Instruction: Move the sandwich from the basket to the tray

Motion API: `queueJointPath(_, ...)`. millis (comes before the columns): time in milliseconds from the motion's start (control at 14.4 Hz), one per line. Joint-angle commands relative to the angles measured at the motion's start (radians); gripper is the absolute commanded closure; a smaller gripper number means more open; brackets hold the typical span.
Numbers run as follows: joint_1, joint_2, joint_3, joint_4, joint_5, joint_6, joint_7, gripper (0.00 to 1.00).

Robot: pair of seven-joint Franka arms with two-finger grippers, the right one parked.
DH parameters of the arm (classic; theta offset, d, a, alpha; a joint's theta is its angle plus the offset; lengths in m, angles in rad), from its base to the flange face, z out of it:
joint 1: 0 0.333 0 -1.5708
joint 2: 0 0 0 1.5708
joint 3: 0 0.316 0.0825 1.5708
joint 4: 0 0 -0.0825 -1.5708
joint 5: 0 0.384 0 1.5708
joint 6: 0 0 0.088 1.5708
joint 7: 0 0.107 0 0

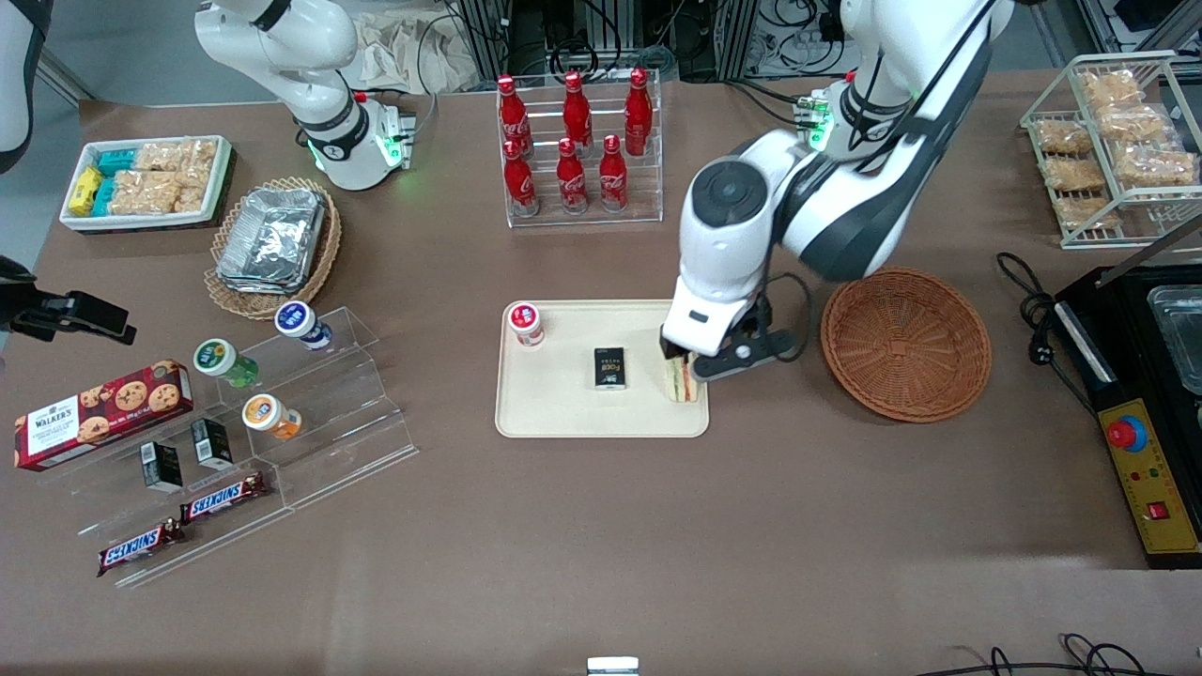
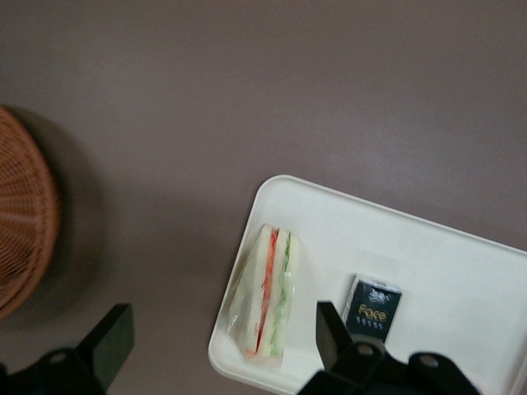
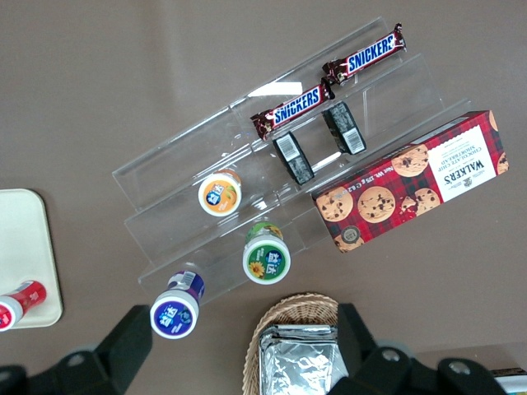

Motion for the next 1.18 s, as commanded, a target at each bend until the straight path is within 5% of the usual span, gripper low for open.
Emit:
queueJointPath(0,0.036,-0.157,0.054,-0.016,-0.121,-0.071,0.104,0.02)
queueJointPath(278,0.021,-0.309,0.252,-0.018,-0.269,-0.205,0.407,0.01)
queueJointPath(764,0.025,-0.400,0.501,-0.017,-0.306,-0.354,0.967,0.01)
queueJointPath(1111,0.036,-0.374,0.543,0.022,-0.303,-0.357,1.061,0.00)
